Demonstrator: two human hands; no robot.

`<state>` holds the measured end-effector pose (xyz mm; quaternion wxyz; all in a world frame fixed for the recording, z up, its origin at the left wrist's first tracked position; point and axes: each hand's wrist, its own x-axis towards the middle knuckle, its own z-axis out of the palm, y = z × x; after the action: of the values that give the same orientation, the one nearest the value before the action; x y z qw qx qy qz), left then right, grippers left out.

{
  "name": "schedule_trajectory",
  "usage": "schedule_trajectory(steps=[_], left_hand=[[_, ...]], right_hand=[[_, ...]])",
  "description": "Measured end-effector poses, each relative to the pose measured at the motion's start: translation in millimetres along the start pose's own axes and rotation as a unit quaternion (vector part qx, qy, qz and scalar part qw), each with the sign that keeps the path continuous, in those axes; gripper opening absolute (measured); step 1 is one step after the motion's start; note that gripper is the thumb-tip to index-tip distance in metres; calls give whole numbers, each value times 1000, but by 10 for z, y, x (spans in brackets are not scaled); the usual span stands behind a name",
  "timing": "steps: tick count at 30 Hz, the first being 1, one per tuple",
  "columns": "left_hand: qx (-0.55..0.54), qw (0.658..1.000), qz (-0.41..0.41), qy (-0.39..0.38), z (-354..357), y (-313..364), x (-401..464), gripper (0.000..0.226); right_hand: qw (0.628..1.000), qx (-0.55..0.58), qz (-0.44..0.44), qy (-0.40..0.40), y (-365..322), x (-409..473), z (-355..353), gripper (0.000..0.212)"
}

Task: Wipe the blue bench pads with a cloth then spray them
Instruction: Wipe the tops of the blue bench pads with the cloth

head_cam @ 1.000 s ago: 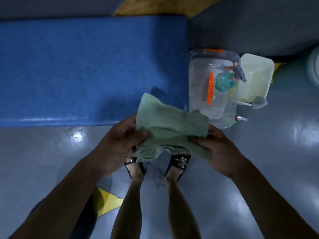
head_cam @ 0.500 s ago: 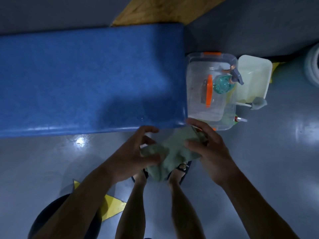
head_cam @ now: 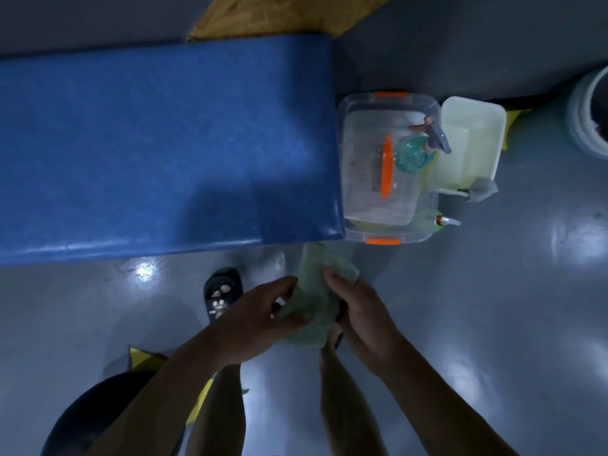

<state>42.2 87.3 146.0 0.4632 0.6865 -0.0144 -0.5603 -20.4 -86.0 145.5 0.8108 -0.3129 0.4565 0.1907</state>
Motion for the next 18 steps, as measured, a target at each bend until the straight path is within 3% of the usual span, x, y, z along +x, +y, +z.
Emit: schedule_trajectory(steps=[2,4,7,9,14,18], left_hand=[[21,1000,8,11,3,-82,4,34],[53,996,50,46,-58,-118,32,31],[114,970,119,180,-334,-142,31,23],[160,938,163,262,-611,-135,-16,21],[362,836,206,357,-1433,-293,-97,36],[469,775,196,376,-2027,-511,32,49]], right_hand=[[981,-150,-96,81,-35,93,-12,19],[939,-274,-170,122,-119,186,-13,6],[860,-381,-267,209,-300,400,-63,6],[794,-428,-326,281,-405,574,-144,18],[689,-534,-345,348,-410,934,-197,57],[655,-556,-352,371,-213,1075,40,44]])
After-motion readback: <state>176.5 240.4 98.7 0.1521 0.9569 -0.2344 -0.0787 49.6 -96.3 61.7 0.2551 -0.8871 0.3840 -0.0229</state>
